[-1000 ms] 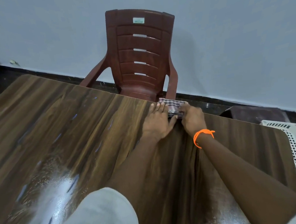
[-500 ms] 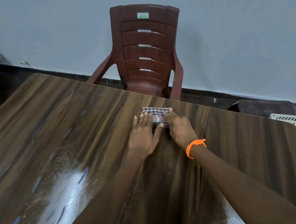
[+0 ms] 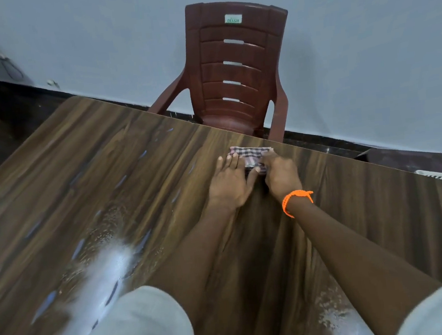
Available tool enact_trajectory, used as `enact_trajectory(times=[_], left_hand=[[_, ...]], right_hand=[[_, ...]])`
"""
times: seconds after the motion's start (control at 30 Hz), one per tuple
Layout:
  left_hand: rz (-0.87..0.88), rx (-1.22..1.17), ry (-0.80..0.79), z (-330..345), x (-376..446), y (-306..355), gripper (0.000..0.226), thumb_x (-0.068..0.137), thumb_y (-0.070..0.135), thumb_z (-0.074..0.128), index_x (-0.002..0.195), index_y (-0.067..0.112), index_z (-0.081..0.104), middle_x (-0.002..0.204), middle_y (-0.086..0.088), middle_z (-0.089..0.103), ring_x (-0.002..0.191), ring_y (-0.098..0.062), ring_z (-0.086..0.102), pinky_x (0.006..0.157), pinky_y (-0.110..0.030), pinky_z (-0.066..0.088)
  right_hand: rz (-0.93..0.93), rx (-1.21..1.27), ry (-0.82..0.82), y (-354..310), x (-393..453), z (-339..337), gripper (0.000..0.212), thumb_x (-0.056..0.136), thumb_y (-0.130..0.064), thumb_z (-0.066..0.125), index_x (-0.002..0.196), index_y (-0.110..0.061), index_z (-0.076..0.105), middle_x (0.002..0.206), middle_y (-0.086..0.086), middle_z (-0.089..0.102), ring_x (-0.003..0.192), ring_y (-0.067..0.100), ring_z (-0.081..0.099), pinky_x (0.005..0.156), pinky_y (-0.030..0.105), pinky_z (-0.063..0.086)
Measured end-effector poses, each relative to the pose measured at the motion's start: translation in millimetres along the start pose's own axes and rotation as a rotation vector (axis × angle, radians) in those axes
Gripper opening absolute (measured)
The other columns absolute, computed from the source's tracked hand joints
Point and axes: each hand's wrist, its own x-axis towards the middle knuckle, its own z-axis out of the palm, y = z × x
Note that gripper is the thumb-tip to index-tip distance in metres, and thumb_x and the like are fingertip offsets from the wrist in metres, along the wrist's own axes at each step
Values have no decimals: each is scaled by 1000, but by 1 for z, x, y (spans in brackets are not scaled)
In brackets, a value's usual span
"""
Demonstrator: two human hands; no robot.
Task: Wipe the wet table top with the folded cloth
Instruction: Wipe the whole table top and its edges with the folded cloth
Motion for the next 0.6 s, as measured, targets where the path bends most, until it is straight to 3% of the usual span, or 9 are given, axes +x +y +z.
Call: enact_trajectory(times=[0.1,0.17,0.27,0.37,0.47,0.6], left_hand=[[-24,52,-16,-4,-16,-23,73,107,55,22,156,3,32,163,-17,33,155,-28,23,128,-44,6],[-38,33,-10,-4,-37,-33,72,107,55,24,156,2,32,163,-18,34,155,-28,22,128,-44,6],[-52,-50,20,-3,-76,-36,68,108,51,30,155,3,35,162,-19,36,155,-29,22,129,-43,5],[-53,-96,26,-1,-114,-22,71,106,54,33,155,1,37,161,-19,36,155,-28,22,129,-41,2],[4,-76,-52,2,-127,-5,86,100,66,19,157,2,31,164,-18,31,156,-26,17,129,-39,0],[79,-77,-65,1,-97,0,80,104,62,23,158,2,28,165,-18,29,157,-26,16,129,-42,4]], right_hand=[[-67,17,-56,-19,-10,8,29,78,4,49,95,-14,64,103,11,66,84,35,63,70,40,53],[-112,45,-85,-28,-22,14,26,79,4,49,94,-14,61,106,9,64,92,33,63,74,42,52],[-151,91,-73,-34,-51,22,31,83,4,52,108,-11,63,120,9,63,116,30,58,89,41,51],[-162,145,-19,-30,-89,25,45,81,10,54,121,-10,62,130,8,61,132,21,45,106,23,36],[-110,147,46,-14,-114,19,51,75,17,56,119,-5,64,125,10,64,129,17,47,107,7,20],[-42,113,88,-6,-108,10,45,76,16,56,115,-4,66,122,12,65,124,23,54,108,15,27]])
